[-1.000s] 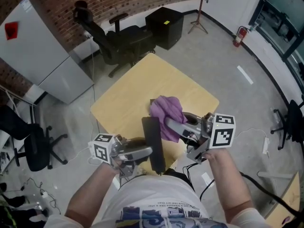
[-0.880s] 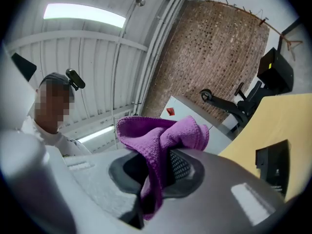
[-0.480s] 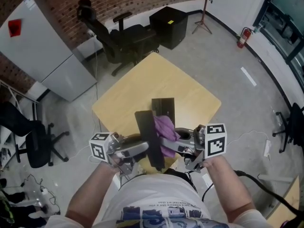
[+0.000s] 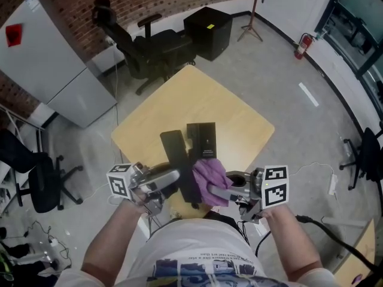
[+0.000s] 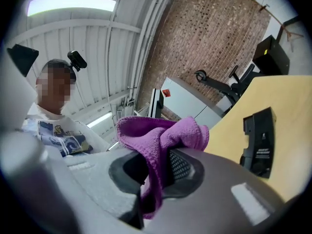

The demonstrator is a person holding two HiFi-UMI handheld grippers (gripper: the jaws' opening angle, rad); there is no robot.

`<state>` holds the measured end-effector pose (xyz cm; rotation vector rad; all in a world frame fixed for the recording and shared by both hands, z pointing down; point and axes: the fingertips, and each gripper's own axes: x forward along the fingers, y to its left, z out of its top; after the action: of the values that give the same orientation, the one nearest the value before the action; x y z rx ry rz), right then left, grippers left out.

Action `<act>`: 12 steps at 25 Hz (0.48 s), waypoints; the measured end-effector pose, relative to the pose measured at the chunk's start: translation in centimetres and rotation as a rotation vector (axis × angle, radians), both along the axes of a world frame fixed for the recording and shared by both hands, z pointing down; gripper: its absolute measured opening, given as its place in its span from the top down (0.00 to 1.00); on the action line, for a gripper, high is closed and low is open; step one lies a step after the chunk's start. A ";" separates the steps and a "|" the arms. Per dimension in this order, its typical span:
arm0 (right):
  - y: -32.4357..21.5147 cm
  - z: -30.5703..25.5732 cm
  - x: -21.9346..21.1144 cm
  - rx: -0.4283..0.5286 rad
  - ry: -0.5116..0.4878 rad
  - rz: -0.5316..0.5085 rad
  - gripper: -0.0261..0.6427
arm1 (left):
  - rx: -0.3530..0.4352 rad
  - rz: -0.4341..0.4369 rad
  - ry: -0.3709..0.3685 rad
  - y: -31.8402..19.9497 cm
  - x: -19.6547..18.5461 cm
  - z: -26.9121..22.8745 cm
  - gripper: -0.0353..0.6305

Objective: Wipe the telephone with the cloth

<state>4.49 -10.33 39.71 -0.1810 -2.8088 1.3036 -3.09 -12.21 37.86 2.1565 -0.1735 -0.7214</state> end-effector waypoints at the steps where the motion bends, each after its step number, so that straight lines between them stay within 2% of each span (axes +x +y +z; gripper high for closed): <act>1: -0.9 -0.5 0.3 0.018 0.002 0.036 0.89 | -0.003 0.006 -0.006 0.0 0.1 0.2 0.83; 7: -5.7 -5.9 0.8 0.197 -0.032 0.214 0.89 | -0.020 0.047 -0.035 0.7 1.2 1.1 0.83; 12: -5.9 -9.1 -0.6 0.246 -0.083 0.244 0.89 | -0.033 0.087 -0.062 1.6 1.9 2.1 0.83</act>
<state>3.88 -16.24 30.66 0.1228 -3.1090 0.9907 -1.17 -10.60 39.92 2.1421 -0.1226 -0.5991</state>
